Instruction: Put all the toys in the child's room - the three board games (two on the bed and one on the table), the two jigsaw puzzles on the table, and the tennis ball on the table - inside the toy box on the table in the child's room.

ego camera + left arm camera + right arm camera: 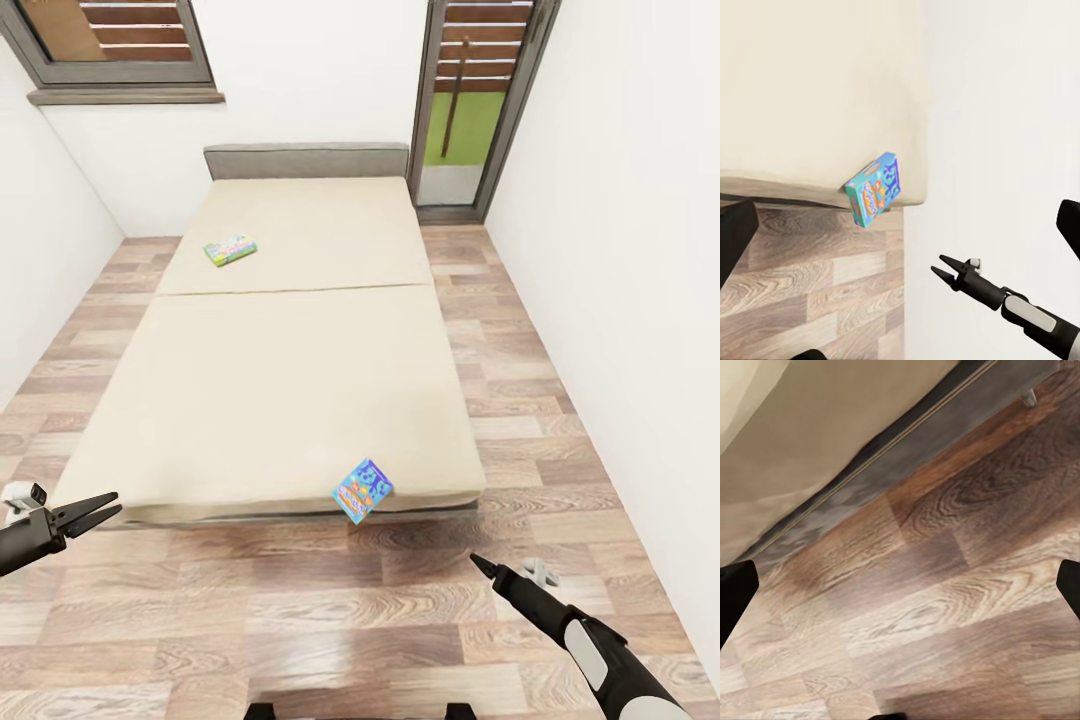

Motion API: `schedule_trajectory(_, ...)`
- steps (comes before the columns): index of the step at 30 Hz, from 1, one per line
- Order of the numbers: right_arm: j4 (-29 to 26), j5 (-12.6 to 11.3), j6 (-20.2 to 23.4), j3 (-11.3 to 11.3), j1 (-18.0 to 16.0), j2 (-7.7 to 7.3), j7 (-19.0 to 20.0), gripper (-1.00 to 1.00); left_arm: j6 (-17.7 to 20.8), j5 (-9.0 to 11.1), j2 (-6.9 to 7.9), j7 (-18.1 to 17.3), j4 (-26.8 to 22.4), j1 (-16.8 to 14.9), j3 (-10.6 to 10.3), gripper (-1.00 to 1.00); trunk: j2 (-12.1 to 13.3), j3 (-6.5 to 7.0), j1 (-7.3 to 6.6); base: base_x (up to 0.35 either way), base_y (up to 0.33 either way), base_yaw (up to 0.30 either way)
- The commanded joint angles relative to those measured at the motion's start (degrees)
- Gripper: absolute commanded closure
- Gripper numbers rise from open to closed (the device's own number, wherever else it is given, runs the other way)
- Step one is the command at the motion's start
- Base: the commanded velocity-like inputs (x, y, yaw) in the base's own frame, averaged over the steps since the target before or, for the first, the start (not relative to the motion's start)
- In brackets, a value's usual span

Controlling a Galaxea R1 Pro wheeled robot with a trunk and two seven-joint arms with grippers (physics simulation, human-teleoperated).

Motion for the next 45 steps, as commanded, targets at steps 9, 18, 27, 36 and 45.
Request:
schedule_trajectory(9, 1.5, -0.5, 0.6, -0.2, 0.0, 0.02, 0.1, -1.00, 0.6, -0.1, 0.00, -0.3, 0.0, 0.0, 0.0, -1.00, 0.0, 0.83, 0.00, -0.029, 0.000, 0.000)
schedule_trajectory(18, 2.1, -0.6, 0.8, -0.3, 0.0, 0.09, 0.1, -1.00, 0.6, 0.0, 0.00, -0.3, 0.0, 0.0, 0.0, -1.00, 0.0, 1.69, 0.00, -0.019, 0.000, 0.000)
schedule_trajectory(27, 2.2, -0.8, 1.2, -0.4, 0.0, 0.05, 0.3, -1.00, 0.6, 0.0, 0.02, -0.3, 0.0, 0.0, 0.1, -1.00, 0.0, 2.55, 0.00, -0.001, 0.000, 0.000)
schedule_trajectory(36, 5.6, -0.7, 1.0, -0.4, 0.0, -0.18, 0.3, -1.00, 0.6, 0.0, 0.05, -0.3, 0.0, 0.0, 0.1, -1.00, 0.0, 3.41, 0.00, 0.000, 0.000, 0.000)
schedule_trajectory(45, 6.7, -0.6, 0.8, -0.4, 0.0, -0.13, 0.3, -1.00, 0.6, -0.1, 0.06, -0.3, 0.0, 0.0, 0.1, -1.00, 0.0, 4.27, 0.00, 0.000, 0.000, 0.000)
